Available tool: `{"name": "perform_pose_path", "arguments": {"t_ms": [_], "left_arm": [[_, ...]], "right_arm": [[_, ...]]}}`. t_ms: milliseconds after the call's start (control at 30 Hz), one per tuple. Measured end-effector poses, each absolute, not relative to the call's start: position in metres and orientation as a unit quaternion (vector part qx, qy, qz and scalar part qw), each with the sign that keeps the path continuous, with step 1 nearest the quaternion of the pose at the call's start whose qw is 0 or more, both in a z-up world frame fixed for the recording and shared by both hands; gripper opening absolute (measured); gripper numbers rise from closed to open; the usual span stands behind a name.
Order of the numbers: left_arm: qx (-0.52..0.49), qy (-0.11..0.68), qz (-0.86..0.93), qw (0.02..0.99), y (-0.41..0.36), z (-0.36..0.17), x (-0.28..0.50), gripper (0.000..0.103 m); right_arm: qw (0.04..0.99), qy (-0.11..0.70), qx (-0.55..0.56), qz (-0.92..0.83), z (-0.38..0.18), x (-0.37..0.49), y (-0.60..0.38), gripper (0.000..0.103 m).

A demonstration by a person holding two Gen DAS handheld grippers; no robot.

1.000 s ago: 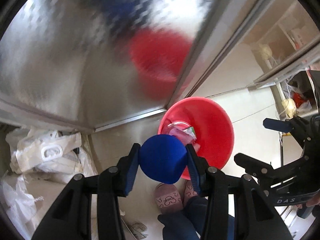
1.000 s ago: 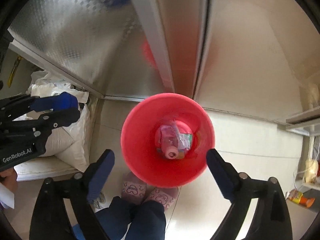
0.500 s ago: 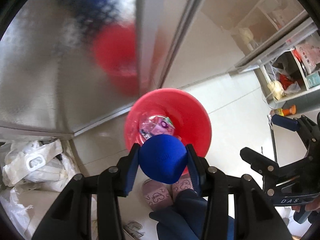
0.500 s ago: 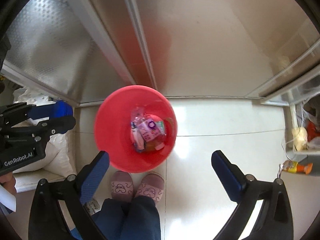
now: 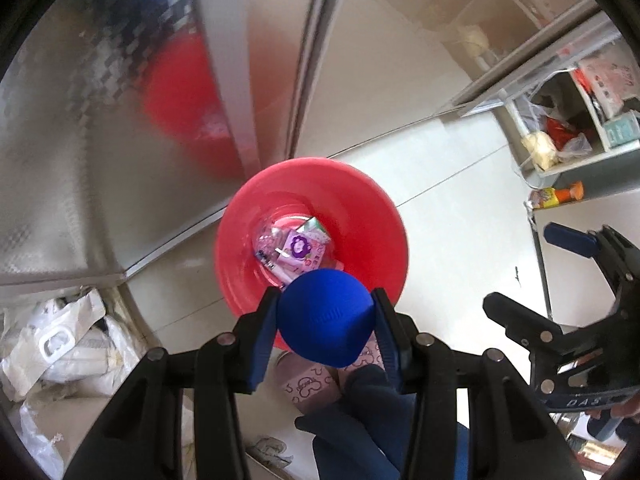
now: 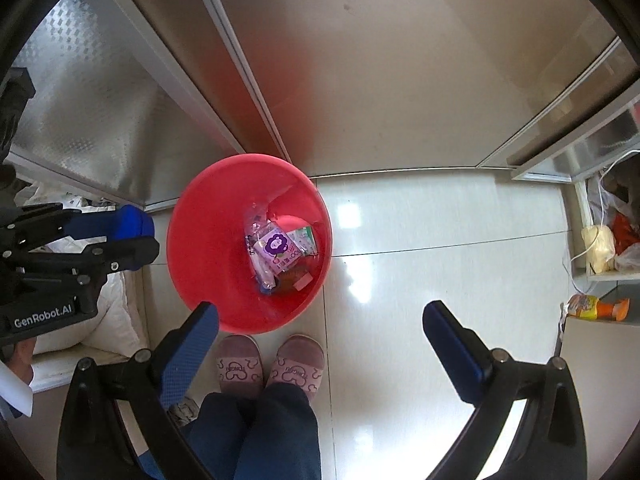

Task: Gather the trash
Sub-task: 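Open the left tool to drop the blue cap into the red bucket, then move both tools back up over the counter toward the white gloves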

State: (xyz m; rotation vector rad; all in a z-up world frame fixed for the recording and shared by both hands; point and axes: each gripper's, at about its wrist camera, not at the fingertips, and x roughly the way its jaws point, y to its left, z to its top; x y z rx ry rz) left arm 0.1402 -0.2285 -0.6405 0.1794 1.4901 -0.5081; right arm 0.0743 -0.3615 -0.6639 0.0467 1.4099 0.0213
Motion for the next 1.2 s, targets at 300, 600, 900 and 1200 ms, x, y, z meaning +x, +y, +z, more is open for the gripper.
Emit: {"name": "perform_pose_path", "arguments": {"t_ms": [300, 600, 900, 1200], "left_arm": [[0.073, 0.669, -0.255, 0.695, -0.229, -0.644, 0.145, 0.043], [0.084, 0.663, -0.275, 0.691, -0.237, -0.641, 0.14, 0.085], [0.086, 0.64, -0.27, 0.714, -0.222, -0.585, 0.129, 0.085], [0.061, 0.618, -0.228, 0.75, -0.189, -0.434, 0.122, 0.091]], "right_arm": [[0.765, 0.643, 0.02, 0.007, -0.663, 0.073, -0.363, 0.102], [0.767, 0.641, 0.019, 0.001, -0.665, 0.066, -0.369, 0.102], [0.775, 0.631, 0.012, 0.01, -0.625, 0.062, -0.363, 0.102], [0.798, 0.601, -0.02, 0.027, -0.476, 0.064, -0.343, 0.102]]}}
